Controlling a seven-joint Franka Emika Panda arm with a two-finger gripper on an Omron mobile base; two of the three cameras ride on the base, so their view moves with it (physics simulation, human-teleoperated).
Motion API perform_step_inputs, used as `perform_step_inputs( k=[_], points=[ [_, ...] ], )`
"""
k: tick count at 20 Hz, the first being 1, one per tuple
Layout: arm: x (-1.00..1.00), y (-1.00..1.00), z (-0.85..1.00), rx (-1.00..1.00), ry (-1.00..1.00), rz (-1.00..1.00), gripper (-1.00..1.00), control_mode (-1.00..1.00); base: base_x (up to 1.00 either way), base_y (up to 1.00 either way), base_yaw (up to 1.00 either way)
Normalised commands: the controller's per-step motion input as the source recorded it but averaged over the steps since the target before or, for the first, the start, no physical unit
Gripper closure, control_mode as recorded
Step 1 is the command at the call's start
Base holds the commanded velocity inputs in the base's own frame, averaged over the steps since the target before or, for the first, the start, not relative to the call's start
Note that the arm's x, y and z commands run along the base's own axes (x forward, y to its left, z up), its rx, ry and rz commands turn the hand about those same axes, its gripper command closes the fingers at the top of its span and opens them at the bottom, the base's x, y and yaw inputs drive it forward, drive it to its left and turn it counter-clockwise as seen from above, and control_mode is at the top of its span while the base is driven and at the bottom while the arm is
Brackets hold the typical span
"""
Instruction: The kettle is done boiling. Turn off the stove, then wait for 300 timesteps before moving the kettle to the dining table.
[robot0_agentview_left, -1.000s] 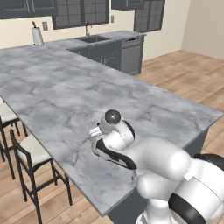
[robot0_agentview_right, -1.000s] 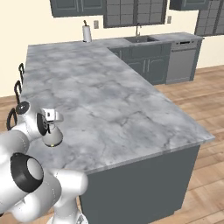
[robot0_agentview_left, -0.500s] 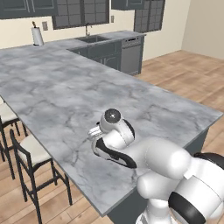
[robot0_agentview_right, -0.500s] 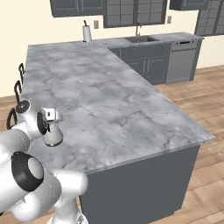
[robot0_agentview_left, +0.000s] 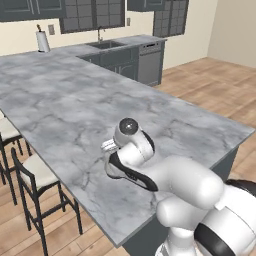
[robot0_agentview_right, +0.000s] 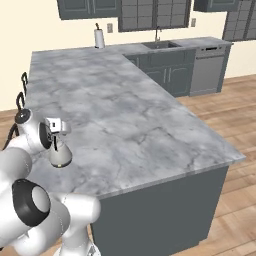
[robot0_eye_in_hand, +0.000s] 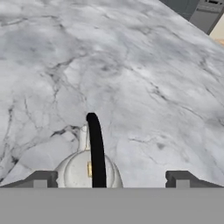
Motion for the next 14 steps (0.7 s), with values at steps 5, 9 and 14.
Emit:
perform_step_inputs(
  k=[5, 9, 14],
  points=[
    [-0.07, 0.00, 0.59, -0.10, 0.06, -0.02, -1.00, -1.00, 0.00, 0.00, 0.00],
    [-0.18, 0.00, 0.53, -0.10, 0.04, -0.03, -1.00, -1.00, 0.00, 0.00, 0.00],
    [-0.35, 0.00, 0.46, -0.09, 0.01, -0.03, -1.00, -1.00, 0.00, 0.00, 0.00]
  ],
)
